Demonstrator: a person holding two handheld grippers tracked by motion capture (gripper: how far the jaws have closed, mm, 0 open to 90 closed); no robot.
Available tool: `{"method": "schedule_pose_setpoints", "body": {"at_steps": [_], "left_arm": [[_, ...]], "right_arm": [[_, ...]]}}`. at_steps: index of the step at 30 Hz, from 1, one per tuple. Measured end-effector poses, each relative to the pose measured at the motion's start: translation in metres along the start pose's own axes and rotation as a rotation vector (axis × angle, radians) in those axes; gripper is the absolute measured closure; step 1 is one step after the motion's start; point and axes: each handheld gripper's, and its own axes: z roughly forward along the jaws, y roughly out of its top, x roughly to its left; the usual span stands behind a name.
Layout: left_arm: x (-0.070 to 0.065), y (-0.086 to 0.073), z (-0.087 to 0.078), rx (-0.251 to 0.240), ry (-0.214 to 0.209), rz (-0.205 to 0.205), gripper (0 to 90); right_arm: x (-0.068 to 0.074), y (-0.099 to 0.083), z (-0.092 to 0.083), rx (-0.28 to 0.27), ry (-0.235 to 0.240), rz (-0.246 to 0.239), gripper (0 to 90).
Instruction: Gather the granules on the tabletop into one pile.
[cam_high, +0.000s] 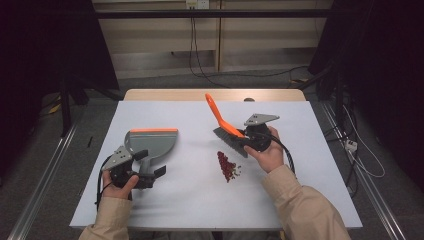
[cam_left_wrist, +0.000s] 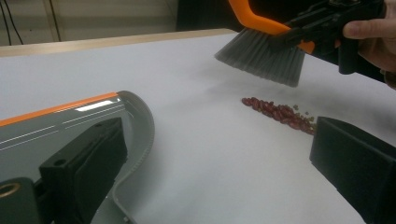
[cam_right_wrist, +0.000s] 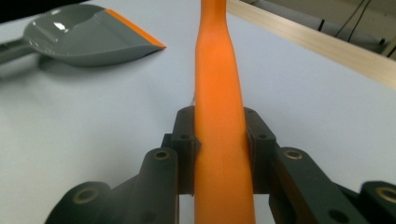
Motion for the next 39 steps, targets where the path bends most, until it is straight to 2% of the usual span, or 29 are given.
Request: {"method": "schedule_pose_setpoints", "body": {"at_steps": [8,10,13,17,23,27,29,32,36,39], "left_arm": [[0.002,-0.001,0.0,0.005,0.005,-0.005,3.6],[0.002,-0.001,0.001,0.006,0.006,-0.008,3.6],[0.002,-0.002,0.001,0.006,0.005,-0.009,3.6],[0.002,-0.002,0.002,0.009,0.006,-0.008,3.6],[0.003,-0.002,0.002,0.014,0.007,-0.008,3.6],[0.003,-0.002,0.002,0.012,0.01,-0.01,3.6],[0.003,-0.002,0.001,0.011,0.01,-0.009,3.6],[0.003,-0.002,0.002,0.007,0.012,-0.018,3.6],[0.003,-0.002,0.001,0.011,0.012,-0.008,3.6],[0.003,-0.002,0.001,0.012,0.013,-0.009,3.6]], "right_arm": [[-0.011,-0.002,0.018,-0.004,0.075,-0.165,71.4],[-0.012,-0.003,0.022,-0.001,0.084,-0.187,71.3],[-0.012,-0.004,0.027,0.004,0.11,-0.258,71.4],[-0.008,-0.003,0.034,-0.012,0.146,-0.325,71.3],[0.002,0.007,0.04,-0.022,0.193,-0.396,71.4],[0.008,0.007,0.048,0.013,0.224,-0.424,71.4],[0.012,0.005,0.05,0.018,0.257,-0.43,71.4],[0.014,0.005,0.049,0.037,0.267,-0.44,71.4],[0.014,0.004,0.045,0.056,0.297,-0.45,71.4],[0.016,0.003,0.041,0.075,0.313,-0.478,71.3]]}}
